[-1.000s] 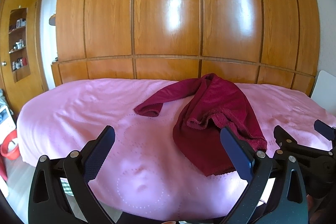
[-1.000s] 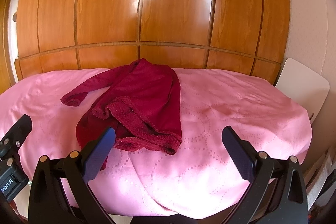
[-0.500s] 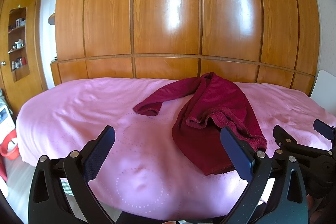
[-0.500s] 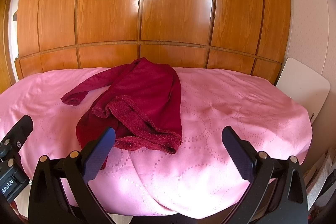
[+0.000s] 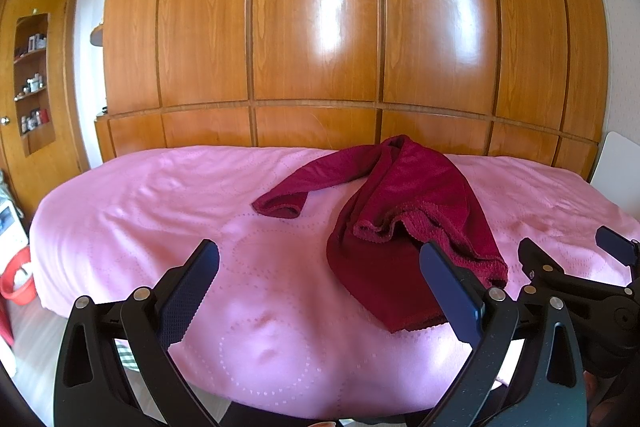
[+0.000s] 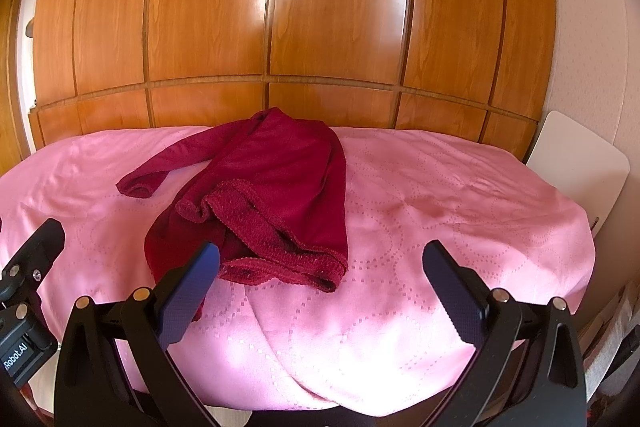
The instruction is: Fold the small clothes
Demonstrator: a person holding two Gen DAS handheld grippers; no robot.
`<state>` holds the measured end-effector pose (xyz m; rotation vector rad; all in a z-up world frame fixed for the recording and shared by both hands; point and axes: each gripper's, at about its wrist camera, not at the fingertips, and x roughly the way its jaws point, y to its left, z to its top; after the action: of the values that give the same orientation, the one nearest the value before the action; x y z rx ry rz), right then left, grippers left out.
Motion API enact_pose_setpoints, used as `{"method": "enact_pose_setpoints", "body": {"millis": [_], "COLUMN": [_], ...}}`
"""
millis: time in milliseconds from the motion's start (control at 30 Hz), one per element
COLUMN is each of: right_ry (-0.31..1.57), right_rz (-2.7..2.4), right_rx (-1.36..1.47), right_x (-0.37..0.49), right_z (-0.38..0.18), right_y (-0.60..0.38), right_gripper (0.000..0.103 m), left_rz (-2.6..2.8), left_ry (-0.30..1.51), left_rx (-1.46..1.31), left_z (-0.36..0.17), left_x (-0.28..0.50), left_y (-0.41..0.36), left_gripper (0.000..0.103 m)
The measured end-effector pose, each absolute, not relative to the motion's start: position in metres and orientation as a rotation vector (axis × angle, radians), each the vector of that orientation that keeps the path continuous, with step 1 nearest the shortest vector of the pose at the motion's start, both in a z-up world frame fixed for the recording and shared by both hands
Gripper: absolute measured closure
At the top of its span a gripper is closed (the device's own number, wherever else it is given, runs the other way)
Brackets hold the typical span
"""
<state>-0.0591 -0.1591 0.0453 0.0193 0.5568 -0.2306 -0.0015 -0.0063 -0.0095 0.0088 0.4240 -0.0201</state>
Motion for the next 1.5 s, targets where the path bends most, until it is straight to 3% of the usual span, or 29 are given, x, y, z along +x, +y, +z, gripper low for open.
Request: {"method": "enact_pose_setpoints", "body": {"millis": [533, 800, 1200, 1267, 1333, 1467, 1500], "right_ry": [0.642, 0.663, 0.806, 0.815, 0.821, 0.823, 0.821], "right_rz": [-0.228, -0.197, -0.091, -0.057, -0.011, 0.058, 0.076], "right_rx": [0.087, 0.067, 0.171, 0.171, 0.173, 0.148, 0.142], "right_x": [-0.048, -0.044, -0.009, 0.001, 0.015, 0.048, 0.058], "right_z": [0.027, 0.022, -0.006, -0.006, -0.004, 0.005, 0.009], "right_y": [-0.178, -0.181, -0.209, -0.209, -0.207, -0.192, -0.187], "right_gripper": [0.002, 0.002, 0.002, 0.002, 0.008, 0.033, 0.034], "left_rz": [-0.032, -0.095, -0.057, -0.085, -0.133, -0.219, -0.234], "left_ry": [0.512, 0.567, 0.785, 0.806, 0.826, 0.866, 0.878], "left_rx": [-0.014, -0.172, -0.250, -0.226, -0.217, -0.218, -0.215], "left_z": [-0.030, -0.041, -0.076, -0.082, -0.087, -0.095, -0.097], "left_x": [0.014, 0.032, 0.098, 0.107, 0.117, 0.131, 0.135], "left_y": [-0.007, 0.018, 0.055, 0.054, 0.052, 0.048, 0.046], "left_gripper": [0.004, 0.004, 0.004, 0.010, 0.015, 0.033, 0.035]}}
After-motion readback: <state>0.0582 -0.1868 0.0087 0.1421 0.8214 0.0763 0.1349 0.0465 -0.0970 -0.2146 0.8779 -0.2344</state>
